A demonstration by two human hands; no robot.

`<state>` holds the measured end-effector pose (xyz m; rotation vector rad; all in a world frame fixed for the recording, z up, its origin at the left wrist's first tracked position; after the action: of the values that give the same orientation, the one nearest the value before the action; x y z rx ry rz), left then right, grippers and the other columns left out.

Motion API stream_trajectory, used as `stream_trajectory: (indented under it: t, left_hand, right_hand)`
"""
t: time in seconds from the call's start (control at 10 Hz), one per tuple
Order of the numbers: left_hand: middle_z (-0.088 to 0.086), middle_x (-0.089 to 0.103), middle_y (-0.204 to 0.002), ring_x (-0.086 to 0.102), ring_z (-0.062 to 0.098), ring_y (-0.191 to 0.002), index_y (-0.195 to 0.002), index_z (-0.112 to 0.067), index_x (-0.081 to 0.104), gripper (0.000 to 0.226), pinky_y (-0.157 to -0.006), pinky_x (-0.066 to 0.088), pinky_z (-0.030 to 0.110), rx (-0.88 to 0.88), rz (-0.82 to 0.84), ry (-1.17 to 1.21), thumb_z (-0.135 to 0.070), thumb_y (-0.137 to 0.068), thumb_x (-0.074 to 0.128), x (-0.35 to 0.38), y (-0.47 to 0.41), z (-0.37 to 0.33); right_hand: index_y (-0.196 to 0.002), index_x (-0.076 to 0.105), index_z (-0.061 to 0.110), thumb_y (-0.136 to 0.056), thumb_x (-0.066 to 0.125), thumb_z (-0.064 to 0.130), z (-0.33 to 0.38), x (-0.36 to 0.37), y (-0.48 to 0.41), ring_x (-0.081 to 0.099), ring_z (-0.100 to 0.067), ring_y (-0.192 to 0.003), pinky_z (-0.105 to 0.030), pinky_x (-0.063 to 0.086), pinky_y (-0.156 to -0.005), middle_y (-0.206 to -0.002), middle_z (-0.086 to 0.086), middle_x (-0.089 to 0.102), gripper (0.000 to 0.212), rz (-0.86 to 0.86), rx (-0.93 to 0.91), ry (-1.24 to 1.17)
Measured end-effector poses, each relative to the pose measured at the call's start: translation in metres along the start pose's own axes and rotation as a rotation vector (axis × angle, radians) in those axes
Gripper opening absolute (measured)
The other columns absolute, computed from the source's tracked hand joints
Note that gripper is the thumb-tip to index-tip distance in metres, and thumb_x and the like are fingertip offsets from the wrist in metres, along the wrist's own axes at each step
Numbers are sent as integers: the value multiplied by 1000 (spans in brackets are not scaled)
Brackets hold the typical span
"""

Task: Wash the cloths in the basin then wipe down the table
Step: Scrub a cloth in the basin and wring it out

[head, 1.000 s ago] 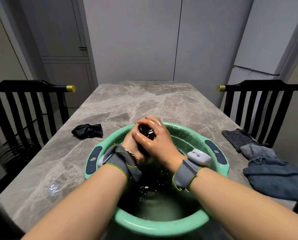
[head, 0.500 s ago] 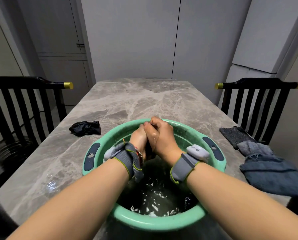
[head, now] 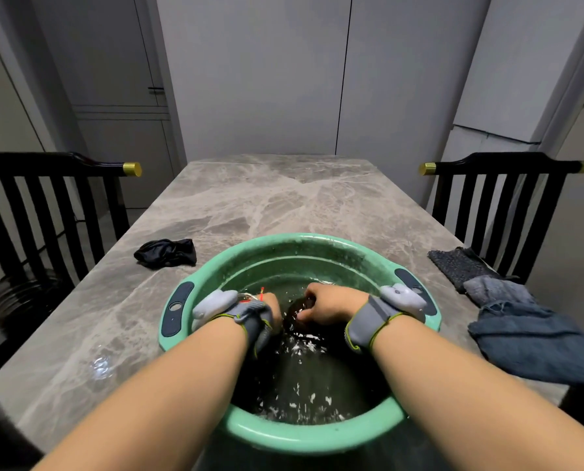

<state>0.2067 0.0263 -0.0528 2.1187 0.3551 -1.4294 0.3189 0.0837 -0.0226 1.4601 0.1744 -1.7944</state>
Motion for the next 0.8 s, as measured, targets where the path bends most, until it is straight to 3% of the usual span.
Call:
stream_trajectory:
  t: [0.1, 0.2, 0.3, 0.4, 0.5, 0.6, 0.7, 0.8]
  left_hand:
    - [18, 63, -115, 43, 13, -90, -126, -9, 56, 33, -71, 32, 23, -4, 11, -37, -16, -96, 46, 4, 3, 1]
    - [14, 71, -77, 56, 17, -94, -121, -2, 61, 38, -66, 44, 24, -53, -103, 3, -27, -96, 48, -11, 2, 0]
    - [18, 46, -142, 38, 26, -137, -135, 4, 45, 55, -108, 27, 25, -44, -5, 315, -35, -104, 21, -24, 10, -16]
    - [20, 37, -148, 33, 24, -140, -137, 3, 44, 60, -109, 25, 21, 11, -64, 620, -40, -103, 20, -41, 10, -22]
    - [23, 65, -109, 57, 30, -115, -95, -2, 70, 57, -92, 40, 27, -38, -224, 777, -50, -95, 39, -50, 5, -11]
    - [9, 56, -64, 59, 30, -81, -53, -15, 48, 47, -73, 41, 28, -52, -443, 774, -46, -87, 58, -57, 17, -9]
    - [10, 67, -98, 62, 30, -102, -78, -16, 62, 25, -82, 47, 31, -67, -580, 502, -40, -84, 61, -55, 25, -10]
    - [10, 56, -121, 55, 32, -113, -108, -18, 62, 30, -91, 46, 36, 23, -515, 127, -38, -87, 57, -49, 23, -10]
  right_hand:
    - [-101, 59, 10, -92, 57, 27, -4, -2, -1, 54, -24, -106, -26, 40, -72, -108, -8, 62, 19, 47, 41, 57]
    - [-75, 52, 17, -89, 55, 13, -13, -11, -7, 57, -26, -102, -24, 38, -70, -105, -15, 60, 15, -143, 119, -53]
    - [-66, 37, 21, -84, 61, 2, -7, -15, -9, 47, -14, -56, -18, 33, -44, -67, -4, 49, 35, -269, 15, -495]
    - [-70, 38, 19, -87, 53, -7, 5, -17, -6, 35, -7, -35, -18, 29, -43, -55, -2, 39, 34, -261, -55, -1053]
    - [-69, 39, 19, -83, 52, -9, 7, -25, -5, 36, -15, -49, -23, 27, -49, -60, -3, 39, 34, -367, -76, -1168]
    - [-64, 37, 19, -75, 53, -7, 5, -35, 5, 34, -18, -53, -25, 28, -47, -57, -1, 38, 32, -625, -53, -885]
    - [-69, 40, 19, -74, 52, 4, 8, -35, 19, 48, -27, -77, -28, 34, -63, -77, -6, 50, 20, -717, -20, -431]
    - [-104, 52, 19, -82, 53, 14, 8, -26, 18, 41, -34, -119, -38, 40, -91, -123, -14, 45, 23, -564, 78, -78]
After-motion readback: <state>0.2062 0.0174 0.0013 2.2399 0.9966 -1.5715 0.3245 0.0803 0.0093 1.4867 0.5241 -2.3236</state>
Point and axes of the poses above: each hand's wrist, its own y-axis away from the middle knuckle, its own x-axis out of the palm, z = x × y, the point moved 3 cm from there along -y, towards the middle knuckle
